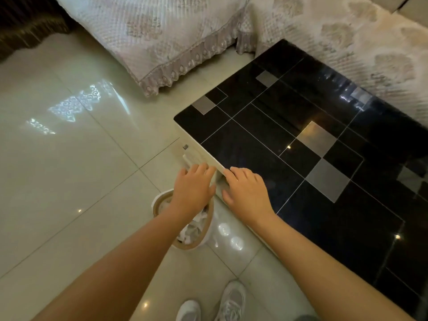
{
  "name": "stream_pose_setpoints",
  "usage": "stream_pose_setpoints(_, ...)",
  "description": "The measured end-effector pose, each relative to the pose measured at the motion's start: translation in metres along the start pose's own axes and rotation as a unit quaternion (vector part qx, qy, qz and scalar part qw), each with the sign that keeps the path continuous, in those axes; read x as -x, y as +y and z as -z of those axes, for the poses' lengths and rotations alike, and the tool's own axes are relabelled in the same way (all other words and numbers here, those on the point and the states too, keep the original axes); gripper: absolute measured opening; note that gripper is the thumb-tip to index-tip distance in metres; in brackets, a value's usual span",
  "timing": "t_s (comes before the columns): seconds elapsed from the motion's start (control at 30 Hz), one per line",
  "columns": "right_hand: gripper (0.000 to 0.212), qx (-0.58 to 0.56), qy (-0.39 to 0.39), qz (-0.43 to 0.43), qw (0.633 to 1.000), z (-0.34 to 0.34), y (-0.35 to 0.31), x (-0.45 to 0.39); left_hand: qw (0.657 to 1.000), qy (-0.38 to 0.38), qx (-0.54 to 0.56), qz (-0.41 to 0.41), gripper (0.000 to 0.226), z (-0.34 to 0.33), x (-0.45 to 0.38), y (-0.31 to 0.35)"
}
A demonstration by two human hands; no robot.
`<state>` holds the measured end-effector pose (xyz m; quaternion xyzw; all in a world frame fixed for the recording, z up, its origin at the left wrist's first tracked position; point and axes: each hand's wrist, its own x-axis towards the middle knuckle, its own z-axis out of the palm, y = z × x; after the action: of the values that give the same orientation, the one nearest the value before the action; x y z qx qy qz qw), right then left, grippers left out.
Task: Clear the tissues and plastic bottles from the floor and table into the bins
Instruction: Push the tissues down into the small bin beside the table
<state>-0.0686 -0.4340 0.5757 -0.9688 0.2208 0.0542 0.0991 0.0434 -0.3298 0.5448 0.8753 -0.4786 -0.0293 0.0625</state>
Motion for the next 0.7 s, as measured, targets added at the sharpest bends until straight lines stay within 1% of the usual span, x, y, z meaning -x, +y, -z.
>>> stream_pose_setpoints(0.1,0.051,-0.01,-0.013,-0.023,1.0,-0.048,0.001,0.01,0.999,-0.043,0.016,0.013,0.047,-0.061,0.02,-0.001)
stream_pose_setpoints(0.27,0.045,-0.026,-0.032,-0.046,0.998,-0.156,0.005,0.034,0.995,-0.076,0.054,0.023,0.053,-0.18,0.066,-0.002)
stream_pose_setpoints(0.4,0.051,-0.031,-0.071,-0.092,0.993,-0.231,0.008,0.066,0.984,-0.144,0.049,0.095,0.055,-0.25,0.096,-0.001)
stream_pose_setpoints(0.5,0.052,-0.016,-0.07,-0.097,0.993,-0.264,0.01,0.087,0.971,-0.19,0.082,0.12,0.046,-0.282,0.103,0.004)
stream_pose_setpoints(0.6,0.054,-0.006,-0.052,-0.096,0.994,-0.281,0.015,0.102,0.965,-0.177,0.134,0.143,0.029,-0.292,0.101,0.008)
stream_pose_setpoints(0.7,0.054,-0.008,-0.043,-0.117,0.992,-0.292,0.024,0.118,0.962,-0.19,0.152,0.125,0.017,-0.293,0.106,0.018)
